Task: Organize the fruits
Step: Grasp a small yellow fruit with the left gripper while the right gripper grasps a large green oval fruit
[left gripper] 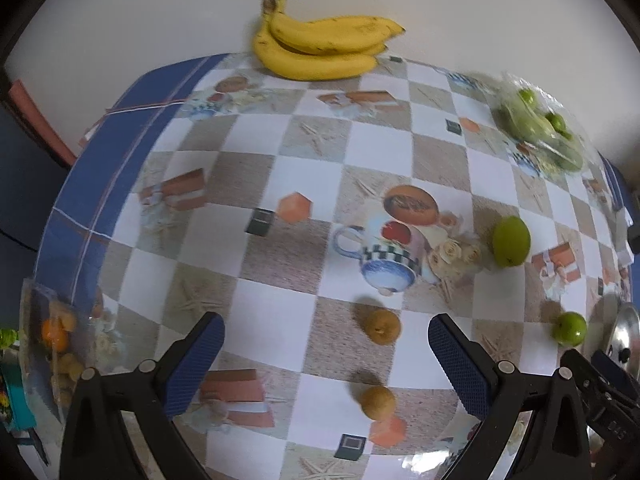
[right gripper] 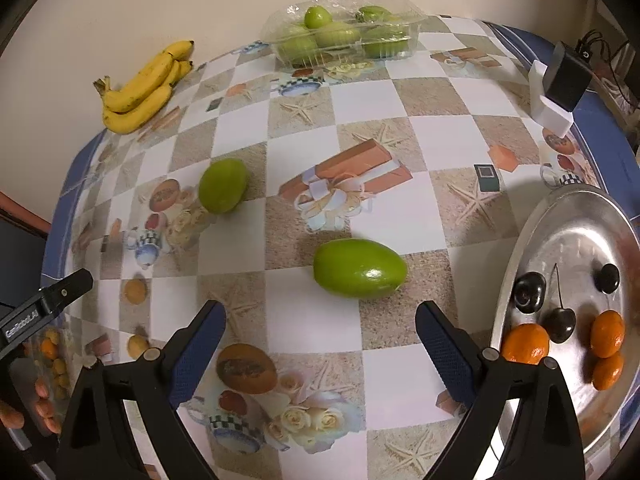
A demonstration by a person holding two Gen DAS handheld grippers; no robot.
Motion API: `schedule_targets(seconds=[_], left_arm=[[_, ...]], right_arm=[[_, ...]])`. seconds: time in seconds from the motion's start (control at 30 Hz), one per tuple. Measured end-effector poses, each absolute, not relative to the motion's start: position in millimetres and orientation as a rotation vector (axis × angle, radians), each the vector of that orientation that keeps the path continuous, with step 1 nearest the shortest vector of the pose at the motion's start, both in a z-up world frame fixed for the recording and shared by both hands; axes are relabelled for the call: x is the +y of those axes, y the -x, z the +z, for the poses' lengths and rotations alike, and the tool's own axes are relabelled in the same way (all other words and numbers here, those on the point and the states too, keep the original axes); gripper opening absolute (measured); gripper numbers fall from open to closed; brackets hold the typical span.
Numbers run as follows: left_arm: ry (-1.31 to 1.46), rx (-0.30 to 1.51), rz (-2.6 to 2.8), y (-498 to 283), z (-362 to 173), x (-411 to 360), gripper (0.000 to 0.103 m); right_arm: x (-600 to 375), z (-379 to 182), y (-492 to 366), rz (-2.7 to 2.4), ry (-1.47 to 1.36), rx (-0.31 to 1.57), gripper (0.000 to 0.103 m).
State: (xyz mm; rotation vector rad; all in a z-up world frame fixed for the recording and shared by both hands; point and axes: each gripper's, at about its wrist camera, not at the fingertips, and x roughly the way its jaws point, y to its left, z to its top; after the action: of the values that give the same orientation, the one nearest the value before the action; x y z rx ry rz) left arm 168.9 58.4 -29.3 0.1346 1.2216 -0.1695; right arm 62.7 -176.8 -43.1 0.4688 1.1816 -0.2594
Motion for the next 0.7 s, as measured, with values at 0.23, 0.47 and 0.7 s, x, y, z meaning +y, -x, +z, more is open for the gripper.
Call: schedule_targets(seconds=[0.23,0.47,0.7], left_arm=[[-0.108,1.309,-0.217,-161,-49,44,0.103],[-0.136,1.372,-0.256,-146,-66,28,0.086],[-0.144,1.418,-0.282,-137,-75,27,0.075]], right_arm=[[-184,-54,-66,-0.286,-0.461,1.202,0.096],[-192,-60,-68,-0.289,-0.475,1.196,0.095],[-198,-67,-72,-0.304,-0.476,1.201,0.069]])
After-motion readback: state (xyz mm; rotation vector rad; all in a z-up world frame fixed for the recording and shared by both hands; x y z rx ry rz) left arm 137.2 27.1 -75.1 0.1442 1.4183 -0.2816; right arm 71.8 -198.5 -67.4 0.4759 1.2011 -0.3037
